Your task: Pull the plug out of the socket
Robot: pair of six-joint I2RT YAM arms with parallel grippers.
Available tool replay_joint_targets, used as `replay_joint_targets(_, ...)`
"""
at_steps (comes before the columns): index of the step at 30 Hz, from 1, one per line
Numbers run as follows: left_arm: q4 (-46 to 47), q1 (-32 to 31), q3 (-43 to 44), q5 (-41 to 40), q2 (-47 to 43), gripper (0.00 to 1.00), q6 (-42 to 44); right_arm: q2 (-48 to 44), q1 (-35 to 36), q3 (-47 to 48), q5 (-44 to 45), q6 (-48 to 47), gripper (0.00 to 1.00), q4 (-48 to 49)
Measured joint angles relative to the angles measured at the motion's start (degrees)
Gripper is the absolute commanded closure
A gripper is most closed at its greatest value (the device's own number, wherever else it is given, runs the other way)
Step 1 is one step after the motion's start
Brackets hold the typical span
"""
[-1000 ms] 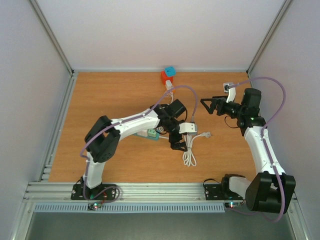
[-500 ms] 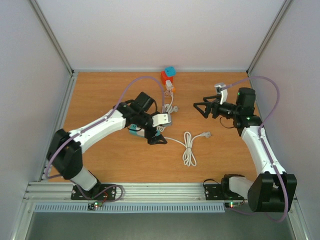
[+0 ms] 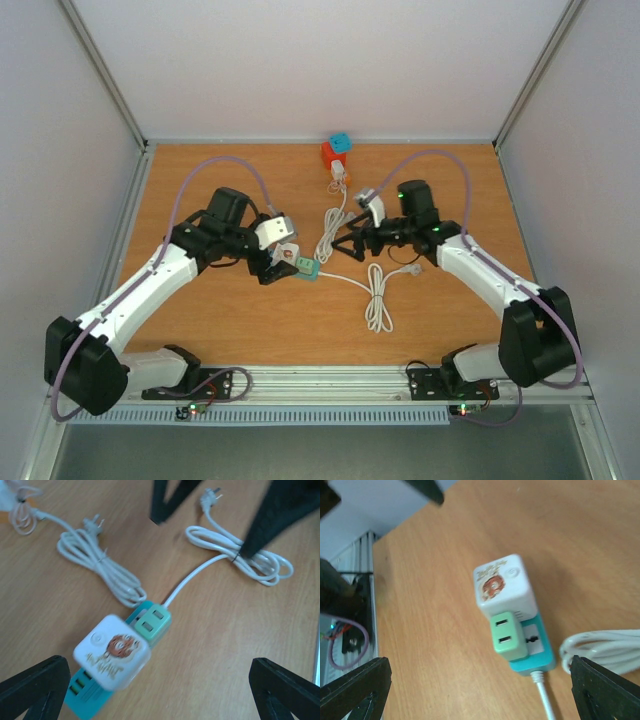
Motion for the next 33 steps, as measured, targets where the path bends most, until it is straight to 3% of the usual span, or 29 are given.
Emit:
replay_joint_targets(7, 0.74, 9.86, -2.56, 3.41, -2.45, 0.00, -2.73, 7.02, 8.22, 1.55, 6.14, -4.59, 0.04, 0.09)
replay_joint_targets(19, 0.74, 18.56, -3.21, 9.44, -1.86, 0.00, -4.70, 15.41, 11.13, 5.16, 11.61, -10.88, 0.13, 1.05)
replay_joint_targets(33, 4.13, 20.06, -4.63, 10.93, -1.33, 0.00, -6.51, 20.02, 13.90, 7.17, 15.87, -14.86, 0.45, 3.17)
